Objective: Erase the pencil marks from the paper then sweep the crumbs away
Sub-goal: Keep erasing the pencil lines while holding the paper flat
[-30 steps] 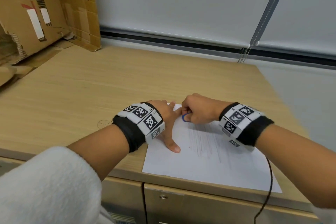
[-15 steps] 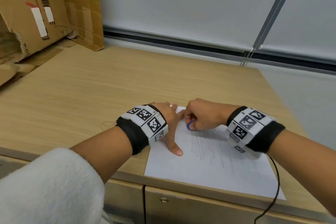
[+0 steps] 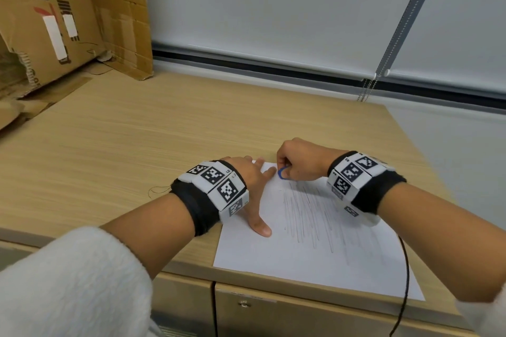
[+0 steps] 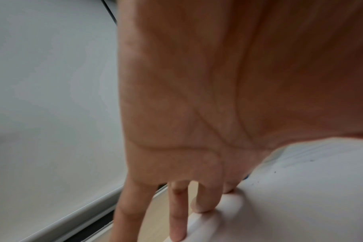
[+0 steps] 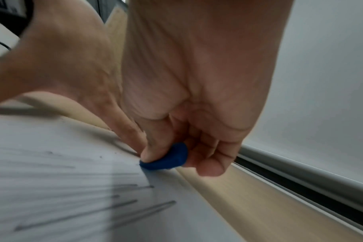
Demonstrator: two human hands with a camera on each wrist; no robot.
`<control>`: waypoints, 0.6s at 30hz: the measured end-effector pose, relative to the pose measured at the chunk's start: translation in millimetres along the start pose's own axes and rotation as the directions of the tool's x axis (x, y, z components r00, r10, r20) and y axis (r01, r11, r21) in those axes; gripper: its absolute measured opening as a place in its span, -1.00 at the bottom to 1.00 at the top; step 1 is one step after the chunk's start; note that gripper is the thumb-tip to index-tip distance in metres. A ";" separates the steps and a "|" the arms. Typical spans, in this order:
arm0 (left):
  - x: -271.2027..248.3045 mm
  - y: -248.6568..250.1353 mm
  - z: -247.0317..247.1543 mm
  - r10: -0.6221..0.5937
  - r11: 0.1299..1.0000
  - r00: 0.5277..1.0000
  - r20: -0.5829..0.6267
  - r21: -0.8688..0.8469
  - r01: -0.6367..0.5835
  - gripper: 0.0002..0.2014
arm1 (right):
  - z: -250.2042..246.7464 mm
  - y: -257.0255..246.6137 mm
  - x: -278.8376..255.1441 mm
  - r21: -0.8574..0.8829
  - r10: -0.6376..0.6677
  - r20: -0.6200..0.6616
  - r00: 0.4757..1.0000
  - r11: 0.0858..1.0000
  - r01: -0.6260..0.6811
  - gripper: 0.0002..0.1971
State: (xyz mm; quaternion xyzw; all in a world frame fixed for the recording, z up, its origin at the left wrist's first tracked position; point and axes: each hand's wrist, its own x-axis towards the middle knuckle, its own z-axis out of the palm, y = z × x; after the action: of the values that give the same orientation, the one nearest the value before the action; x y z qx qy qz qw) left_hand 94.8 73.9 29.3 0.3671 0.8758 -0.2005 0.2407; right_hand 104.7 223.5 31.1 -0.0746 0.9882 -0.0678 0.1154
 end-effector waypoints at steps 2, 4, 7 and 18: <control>1.2 -1.2 1.2 0.006 1.000 1.000 -0.010 0.006 -0.006 0.33 | 2.6 1.2 -1.6 0.019 -0.010 0.027 1.000 1.000 0.009 -0.91; 2.3 -1.8 1.7 0.007 1.000 1.000 -0.014 0.007 -0.007 0.34 | 1.9 -0.1 -5.0 0.028 -0.035 0.137 0.990 0.999 0.032 -0.95; 2.9 -1.3 1.1 0.004 1.000 1.000 -0.005 0.003 -0.004 0.34 | -1.3 -0.1 -0.6 0.023 -0.018 0.106 0.994 1.000 0.016 -0.95; 0.1 -2.8 3.2 -0.004 1.000 0.998 -0.057 -0.030 0.002 0.36 | 3.3 -1.7 11.8 0.021 -0.024 -0.051 0.998 0.999 0.025 -0.92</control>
State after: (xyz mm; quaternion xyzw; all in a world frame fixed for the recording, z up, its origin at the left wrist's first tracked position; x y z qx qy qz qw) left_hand 93.6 70.4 27.2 0.3677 0.8858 -0.1770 0.2211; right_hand 94.3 219.5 25.6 -0.0835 0.9891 -0.0816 0.0902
